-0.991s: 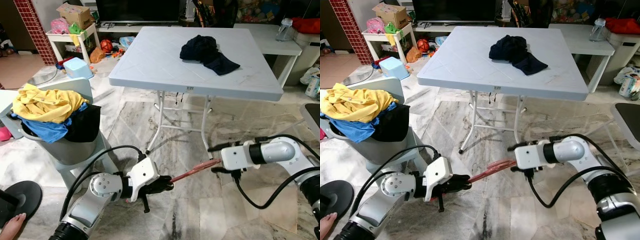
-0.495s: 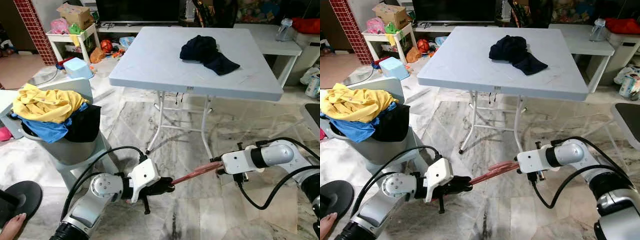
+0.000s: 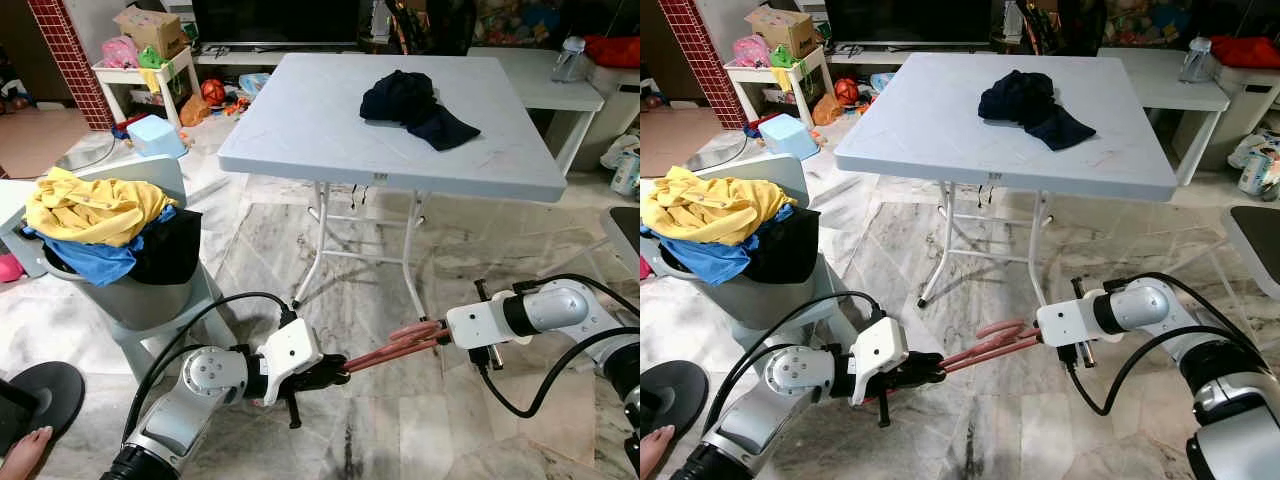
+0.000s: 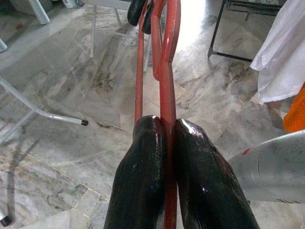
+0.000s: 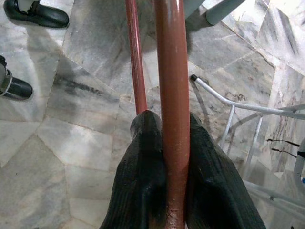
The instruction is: Hang hanger
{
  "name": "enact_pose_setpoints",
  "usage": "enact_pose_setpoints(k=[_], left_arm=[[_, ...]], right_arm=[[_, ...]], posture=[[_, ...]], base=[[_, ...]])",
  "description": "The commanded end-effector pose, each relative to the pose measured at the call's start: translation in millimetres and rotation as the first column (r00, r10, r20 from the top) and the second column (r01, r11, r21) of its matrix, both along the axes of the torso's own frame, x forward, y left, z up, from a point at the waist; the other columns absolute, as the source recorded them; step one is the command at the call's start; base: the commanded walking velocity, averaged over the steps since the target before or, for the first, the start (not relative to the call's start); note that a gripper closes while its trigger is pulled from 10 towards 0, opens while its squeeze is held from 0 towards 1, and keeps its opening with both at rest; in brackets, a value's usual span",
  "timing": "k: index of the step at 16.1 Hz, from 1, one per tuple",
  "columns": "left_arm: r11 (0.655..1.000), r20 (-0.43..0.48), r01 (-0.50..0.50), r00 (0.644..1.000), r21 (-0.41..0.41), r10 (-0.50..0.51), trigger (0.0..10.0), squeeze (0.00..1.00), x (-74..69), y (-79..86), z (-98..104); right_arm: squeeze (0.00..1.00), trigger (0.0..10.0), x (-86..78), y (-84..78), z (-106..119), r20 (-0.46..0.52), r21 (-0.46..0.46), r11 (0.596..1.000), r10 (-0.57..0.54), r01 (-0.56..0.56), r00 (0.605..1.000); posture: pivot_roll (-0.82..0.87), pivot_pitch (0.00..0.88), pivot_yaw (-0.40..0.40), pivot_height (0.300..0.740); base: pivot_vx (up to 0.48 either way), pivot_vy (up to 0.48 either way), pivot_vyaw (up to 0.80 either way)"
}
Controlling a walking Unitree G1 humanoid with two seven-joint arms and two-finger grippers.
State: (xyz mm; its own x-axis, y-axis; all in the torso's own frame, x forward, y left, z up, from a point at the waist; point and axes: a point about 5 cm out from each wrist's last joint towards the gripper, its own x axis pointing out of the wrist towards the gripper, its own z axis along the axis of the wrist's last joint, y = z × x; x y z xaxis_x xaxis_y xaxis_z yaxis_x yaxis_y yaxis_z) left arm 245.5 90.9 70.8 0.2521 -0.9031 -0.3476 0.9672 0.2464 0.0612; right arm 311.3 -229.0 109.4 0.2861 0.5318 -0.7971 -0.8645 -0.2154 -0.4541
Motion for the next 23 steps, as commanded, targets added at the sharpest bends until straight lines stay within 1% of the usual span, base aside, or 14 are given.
enact_pose_setpoints(k=[1, 4, 5, 6, 7, 9, 13, 16, 18, 19, 20, 21, 22, 23], left_arm=[[1.000, 0.001, 0.001, 1.000, 0.011, -0.001, 10.0, 0.00, -0.7, 1.0, -2.7], [0.999, 0.024, -0.014, 1.000, 0.034, 0.014, 10.0, 0.00, 0.4, 3.1, -4.0], [0.999, 0.001, -0.030, 1.000, 0.020, 0.030, 10.0, 0.03, 2.1, 4.1, -3.9], [0.999, -0.007, -0.050, 0.999, 0.003, 0.050, 10.0, 1.00, 3.8, 4.5, -2.2], [1.000, -0.035, -0.024, 0.999, -0.007, 0.024, 10.0, 1.00, 1.1, 3.4, -0.7], [0.999, 0.010, -0.042, 0.999, -0.014, 0.042, 10.0, 1.00, 3.1, 2.6, 2.7], [0.997, 0.084, -0.067, 0.994, -0.044, 0.070, 10.0, 1.00, 9.9, 2.0, 17.0], [0.997, 0.076, -0.015, 0.997, -0.076, 0.021, 10.0, 1.00, 1.2, -5.0, 20.5], [0.995, 0.071, -0.050, 0.996, -0.090, 0.056, 10.0, 1.00, -2.2, -5.3, 18.0], [0.986, 0.097, -0.113, 0.987, -0.124, 0.126, 10.0, 1.00, 0.4, -3.9, 19.9], [0.950, 0.147, -0.240, 0.951, -0.199, 0.271, 10.0, 1.00, 10.4, 0.4, 27.0], [0.905, 0.165, -0.341, 0.907, -0.256, 0.389, 10.0, 1.00, 19.1, 6.1, 33.1], [0.844, 0.167, -0.445, 0.847, -0.298, 0.505, 10.0, 1.00, 26.0, 14.3, 37.9], [0.804, 0.162, -0.503, 0.806, -0.318, 0.569, 10.0, 1.00, 28.1, 18.4, 38.8]], right_arm=[[0.00, 0.0, 5.4, -0.4, 7.7, 0.016, 0.004, 1.000, -0.010, 0.010, 1.000], [0.00, 0.0, 4.7, -0.9, 6.1, 0.013, 0.010, 1.000, -0.015, 0.014, 1.000], [0.00, 0.0, 4.8, -0.6, 5.7, 0.013, 0.011, 1.000, -0.016, 0.016, 1.000], [0.00, 0.0, 5.4, 0.1, 5.6, 0.015, 0.013, 1.000, -0.018, 0.017, 1.000], [0.00, 0.0, 5.5, 0.1, 5.5, 0.016, 0.011, 1.000, -0.018, 0.018, 1.000], [0.00, 0.0, 6.3, -2.0, 4.0, 0.022, -0.013, 0.999, -0.030, 0.031, 0.999], [0.00, 0.0, 13.2, -12.9, 1.3, 0.070, -0.081, 0.987, -0.136, 0.142, 0.988], [0.00, 0.0, 13.8, -14.0, -4.9, 0.068, -0.096, 0.977, -0.182, 0.188, 0.981], [0.00, 0.0, 14.1, -13.9, -7.6, 0.069, -0.075, 0.972, -0.219, 0.224, 0.973], [0.00, 0.0, 15.1, -12.0, -9.2, 0.058, -0.023, 0.963, -0.268, 0.270, 0.962], [0.00, 0.0, 16.1, -8.0, -13.2, 0.011, 0.087, 0.928, -0.363, 0.361, 0.932], [0.00, 0.0, 15.5, -6.2, -17.9, -0.017, 0.145, 0.896, -0.423, 0.421, 0.906], [0.00, 0.0, 13.4, -4.6, -24.1, -0.027, 0.206, 0.856, -0.480, 0.474, 0.877], [0.00, 0.0, 11.9, -5.6, -28.6, -0.051, 0.255, 0.806, -0.540, 0.534, 0.840]], posture=[[-0.13, 0.000, 0.023, 0.740], [-0.13, 0.000, 0.023, 0.740], [-0.13, 0.000, 0.023, 0.740], [-0.13, 0.000, 0.022, 0.740], [-0.13, 0.000, 0.021, 0.740], [-0.13, 0.000, 0.020, 0.740], [-0.12, 0.000, 0.016, 0.740], [-0.12, 0.000, 0.017, 0.740], [-0.12, 0.000, 0.019, 0.740], [-0.12, 0.000, 0.017, 0.740], [-0.12, 0.000, 0.013, 0.740], [-0.11, 0.000, 0.009, 0.740], [-0.11, 0.000, 0.004, 0.740], [-0.10, 0.000, 0.002, 0.740]], base=[[0.000, 0.000, 0.00], [0.000, 0.000, 0.00], [0.000, 0.000, 0.00], [0.000, 0.000, 0.00], [0.000, 0.000, 0.00], [0.000, 0.000, 0.00], [0.000, 0.000, 0.00], [0.000, 0.000, 0.00], [0.000, 0.000, 0.00], [0.000, 0.000, 0.00], [0.000, 0.000, 0.00], [0.000, 0.000, 0.00], [0.000, 0.000, 0.00], [0.000, 0.000, 0.00]])
